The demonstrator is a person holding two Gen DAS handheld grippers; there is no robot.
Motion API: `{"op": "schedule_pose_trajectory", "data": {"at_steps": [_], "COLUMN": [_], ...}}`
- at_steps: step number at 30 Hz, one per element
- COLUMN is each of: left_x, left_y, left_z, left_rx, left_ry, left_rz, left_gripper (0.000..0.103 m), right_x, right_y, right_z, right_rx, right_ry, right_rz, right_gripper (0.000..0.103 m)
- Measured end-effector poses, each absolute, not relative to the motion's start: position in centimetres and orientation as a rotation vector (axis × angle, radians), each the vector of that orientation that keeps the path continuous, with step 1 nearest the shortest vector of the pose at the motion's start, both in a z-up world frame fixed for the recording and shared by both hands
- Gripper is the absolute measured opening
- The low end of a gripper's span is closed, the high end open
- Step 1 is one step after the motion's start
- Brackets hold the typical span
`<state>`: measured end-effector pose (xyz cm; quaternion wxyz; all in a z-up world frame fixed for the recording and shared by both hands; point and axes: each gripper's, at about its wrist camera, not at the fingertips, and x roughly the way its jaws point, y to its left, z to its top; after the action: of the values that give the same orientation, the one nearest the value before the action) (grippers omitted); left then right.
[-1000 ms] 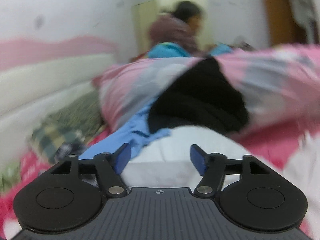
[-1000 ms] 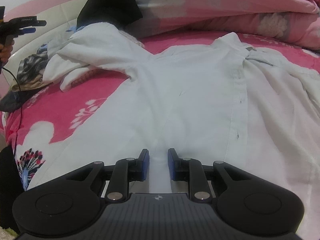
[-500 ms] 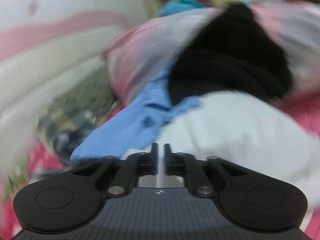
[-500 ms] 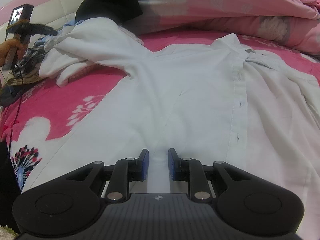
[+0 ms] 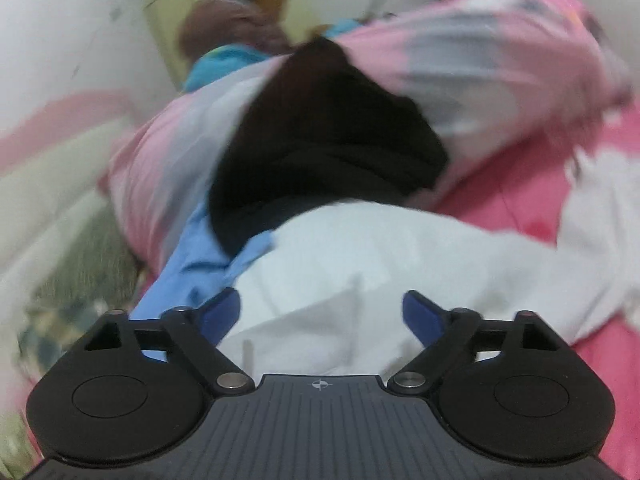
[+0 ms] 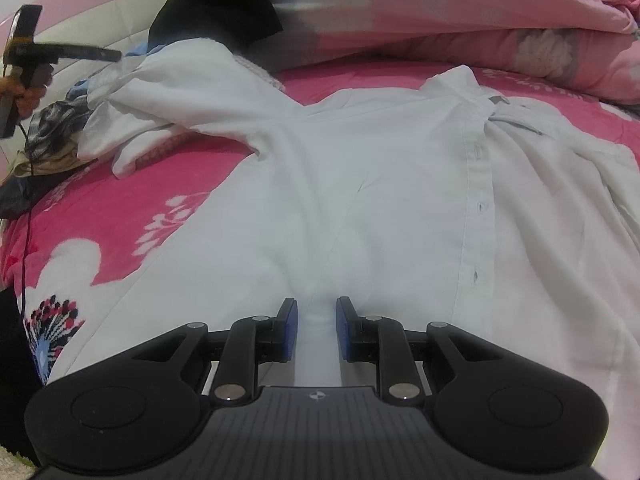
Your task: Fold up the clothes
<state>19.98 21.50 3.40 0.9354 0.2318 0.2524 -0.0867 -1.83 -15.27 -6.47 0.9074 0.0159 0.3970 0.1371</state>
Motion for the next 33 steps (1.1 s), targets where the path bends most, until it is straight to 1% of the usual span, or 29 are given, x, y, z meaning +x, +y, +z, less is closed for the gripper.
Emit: {"op": "schedule_pose_trajectory", "data": {"at_steps": [2,3,4,5,7,9,10,15,18,20,22,24,27,30,33], "left_x": [21.6,22.4,23.1,23.7,24.2,24.5,24.6,26.0,27.0,27.6,27.9,27.0,25.1,22.7,19.9], "left_y": [21.3,21.8,22.8,23.8,25.3,26.5,27.1,31.6,34.4,35.7,36.8,37.7,38.5,37.4,35.3], "left_z": [2.5,2.3,2.4,2.5,3.1,4.0,4.5,6.9,7.8,7.3,6.8,7.0,7.8,9.3,9.8], "left_rx": [0.468,0.439,0.384,0.323,0.229,0.168,0.132,-0.14,-0.301,-0.343,-0.379,-0.412,-0.433,-0.35,-0.295], "left_ry": [0.568,0.603,0.632,0.659,0.666,0.652,0.638,0.537,0.477,0.478,0.492,0.472,0.442,0.456,0.522], "left_rz": [-0.146,-0.13,-0.117,-0.105,-0.108,-0.083,-0.067,0.06,0.157,0.217,0.259,0.261,0.255,0.217,0.153], "left_gripper": [0.07,0.049,0.04,0.037,0.008,0.002,0.001,0.001,0.003,0.009,0.033,0.037,0.052,0.052,0.052], "right_x": [-1.8,-1.8,-1.8,-1.8,-1.8,-1.8,-1.8,-1.8,-1.7,-1.7,-1.7,-1.7,-1.6,-1.7,-1.7], "right_y": [-15.1,-15.1,-15.1,-15.0,-15.1,-15.1,-15.1,-15.2,-15.1,-15.0,-15.0,-15.0,-15.1,-15.2,-15.2], "right_z": [-6.4,-6.4,-6.4,-6.4,-6.4,-6.4,-6.4,-6.3,-6.3,-6.3,-6.3,-6.3,-6.3,-6.3,-6.4], "right_rx": [0.025,0.021,0.016,0.014,0.012,0.013,0.014,0.013,0.009,0.01,0.008,0.004,0.003,0.004,0.007], "right_ry": [0.821,0.821,0.822,0.823,0.823,0.823,0.823,0.825,0.826,0.826,0.826,0.827,0.828,0.826,0.823], "right_rz": [0.28,0.28,0.28,0.279,0.279,0.28,0.28,0.279,0.276,0.273,0.272,0.274,0.278,0.282,0.284], "right_gripper": [0.023,0.023,0.023,0.023,0.023,0.023,0.023,0.023,0.023,0.023,0.023,0.023,0.023,0.023,0.023]}}
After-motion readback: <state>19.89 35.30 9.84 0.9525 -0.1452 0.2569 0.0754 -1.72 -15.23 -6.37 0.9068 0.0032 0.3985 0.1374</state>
